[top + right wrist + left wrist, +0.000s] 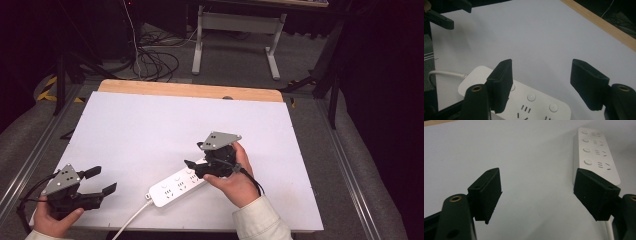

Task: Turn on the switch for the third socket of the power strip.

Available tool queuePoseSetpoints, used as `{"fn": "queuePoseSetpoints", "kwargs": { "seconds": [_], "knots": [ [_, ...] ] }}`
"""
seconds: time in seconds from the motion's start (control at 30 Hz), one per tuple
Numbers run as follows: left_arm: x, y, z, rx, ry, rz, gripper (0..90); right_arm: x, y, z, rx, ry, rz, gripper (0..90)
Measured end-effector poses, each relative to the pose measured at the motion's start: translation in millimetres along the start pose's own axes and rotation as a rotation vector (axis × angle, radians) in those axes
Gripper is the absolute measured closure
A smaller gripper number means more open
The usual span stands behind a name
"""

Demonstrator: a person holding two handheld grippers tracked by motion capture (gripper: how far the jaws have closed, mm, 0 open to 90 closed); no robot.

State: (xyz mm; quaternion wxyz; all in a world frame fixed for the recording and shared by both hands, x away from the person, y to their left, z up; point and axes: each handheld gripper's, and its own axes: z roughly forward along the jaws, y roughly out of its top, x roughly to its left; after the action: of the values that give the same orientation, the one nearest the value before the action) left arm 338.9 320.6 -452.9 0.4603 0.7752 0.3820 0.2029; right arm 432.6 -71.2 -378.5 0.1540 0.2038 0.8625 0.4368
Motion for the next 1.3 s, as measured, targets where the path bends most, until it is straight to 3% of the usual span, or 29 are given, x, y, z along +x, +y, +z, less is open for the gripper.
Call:
{"fn": "queuePoseSetpoints", "kwargs": {
  "seconds": [0.23,0.57,0.83,0.97,1.3],
  "knots": [
    [-0.4,-0.1,-0.5,-0.001,0.002,-0.001,23.2,-12.1,-8.9,-27.3,-0.029,-0.053,0.039,28.5],
    [-1.0,-0.5,-2.5,0.004,-0.016,0.008,19.9,-26.3,-35.7,-57.6,-0.065,-0.083,0.123,26.7],
    [-1.3,-0.9,-3.6,0.002,-0.034,0.022,15.7,-34.0,-59.0,-70.1,-0.033,-0.096,0.142,25.9],
    [-0.4,-1.2,-5.4,-0.009,-0.039,0.022,15.5,-38.4,-72.2,-75.5,-0.040,-0.108,0.168,25.0],
    [0.2,-1.5,-6.8,-0.021,-0.039,0.023,15.1,-46.0,-110.9,-83.1,-0.069,-0.084,0.193,19.7]
  ]
}}
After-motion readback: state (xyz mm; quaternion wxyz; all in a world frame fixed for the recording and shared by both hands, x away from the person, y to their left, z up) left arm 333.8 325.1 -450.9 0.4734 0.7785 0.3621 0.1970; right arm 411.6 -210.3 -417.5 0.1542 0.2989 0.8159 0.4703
